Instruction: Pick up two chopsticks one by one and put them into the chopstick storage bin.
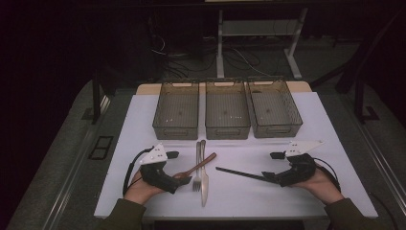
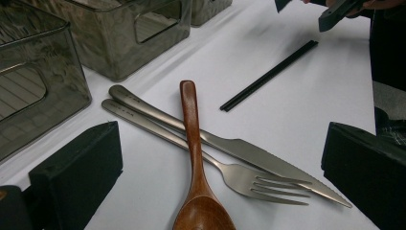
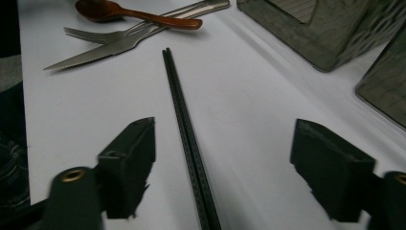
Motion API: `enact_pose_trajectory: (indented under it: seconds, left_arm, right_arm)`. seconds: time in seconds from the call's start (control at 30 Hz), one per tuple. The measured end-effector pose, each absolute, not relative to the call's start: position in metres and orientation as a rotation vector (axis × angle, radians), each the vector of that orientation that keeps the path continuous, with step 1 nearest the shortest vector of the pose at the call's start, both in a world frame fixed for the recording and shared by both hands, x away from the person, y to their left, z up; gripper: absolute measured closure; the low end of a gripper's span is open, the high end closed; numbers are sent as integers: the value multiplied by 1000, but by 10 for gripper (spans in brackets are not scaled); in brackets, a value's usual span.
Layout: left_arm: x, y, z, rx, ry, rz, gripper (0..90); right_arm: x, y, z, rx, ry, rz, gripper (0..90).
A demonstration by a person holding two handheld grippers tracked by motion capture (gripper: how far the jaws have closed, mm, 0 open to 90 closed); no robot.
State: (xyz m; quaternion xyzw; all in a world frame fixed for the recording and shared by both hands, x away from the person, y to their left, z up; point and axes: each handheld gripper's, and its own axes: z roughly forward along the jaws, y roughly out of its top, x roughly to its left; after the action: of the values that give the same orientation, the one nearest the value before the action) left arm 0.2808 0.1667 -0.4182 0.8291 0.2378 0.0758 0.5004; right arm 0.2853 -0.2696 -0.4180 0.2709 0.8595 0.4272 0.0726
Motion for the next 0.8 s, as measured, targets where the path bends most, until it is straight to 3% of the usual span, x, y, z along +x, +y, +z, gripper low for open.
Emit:
enact_pose_trajectory:
  seconds: [0.27, 0.43, 0.8]
  left_arm:
    - [281, 167, -419, 2005, 580, 178, 0]
    - [280, 167, -419, 2002, 582, 178, 0]
    - [280, 167, -419, 2002, 582, 173, 0]
  right_arm:
    - [285, -270, -419, 783, 2628, 1264, 378]
    - [286, -271, -421, 790, 2660, 1254, 512]
    - [287, -269, -430, 749, 2733, 1143, 688]
